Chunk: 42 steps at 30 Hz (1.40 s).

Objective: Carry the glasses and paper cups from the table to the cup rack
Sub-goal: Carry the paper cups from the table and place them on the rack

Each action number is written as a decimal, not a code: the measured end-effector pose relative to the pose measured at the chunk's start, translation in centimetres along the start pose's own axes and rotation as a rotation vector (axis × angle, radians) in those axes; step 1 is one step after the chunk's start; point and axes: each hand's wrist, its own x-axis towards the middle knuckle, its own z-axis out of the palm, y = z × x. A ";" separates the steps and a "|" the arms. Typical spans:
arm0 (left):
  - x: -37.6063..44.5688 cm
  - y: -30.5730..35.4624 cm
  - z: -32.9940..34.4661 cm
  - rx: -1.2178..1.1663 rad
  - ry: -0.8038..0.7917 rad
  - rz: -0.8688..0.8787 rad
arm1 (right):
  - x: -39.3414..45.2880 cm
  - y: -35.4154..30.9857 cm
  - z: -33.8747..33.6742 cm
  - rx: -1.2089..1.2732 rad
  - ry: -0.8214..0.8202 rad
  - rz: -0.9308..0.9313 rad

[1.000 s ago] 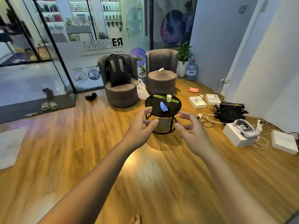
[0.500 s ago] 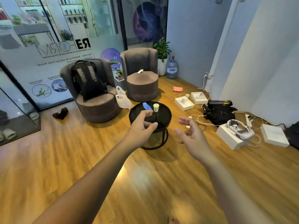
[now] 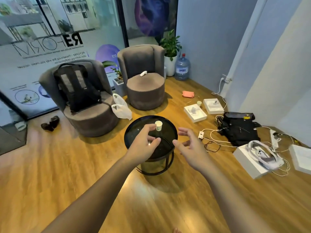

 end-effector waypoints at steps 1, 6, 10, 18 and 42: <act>1.8 -0.5 0.6 -0.027 0.003 -0.026 | 1.9 0.6 -0.3 0.003 -0.012 0.012; 8.5 -4.1 3.6 -0.047 -0.013 -0.110 | 9.6 4.2 0.3 -0.037 -0.081 0.065; 14.0 -8.4 5.0 -0.063 -0.017 -0.180 | 14.6 8.1 1.9 -0.080 -0.129 0.143; 29.1 -19.1 6.7 -0.064 -0.055 -0.328 | 29.0 16.6 6.1 -0.143 -0.140 0.308; 50.5 -44.3 17.5 0.157 -0.329 -0.572 | 53.3 43.4 22.3 -0.344 -0.147 0.600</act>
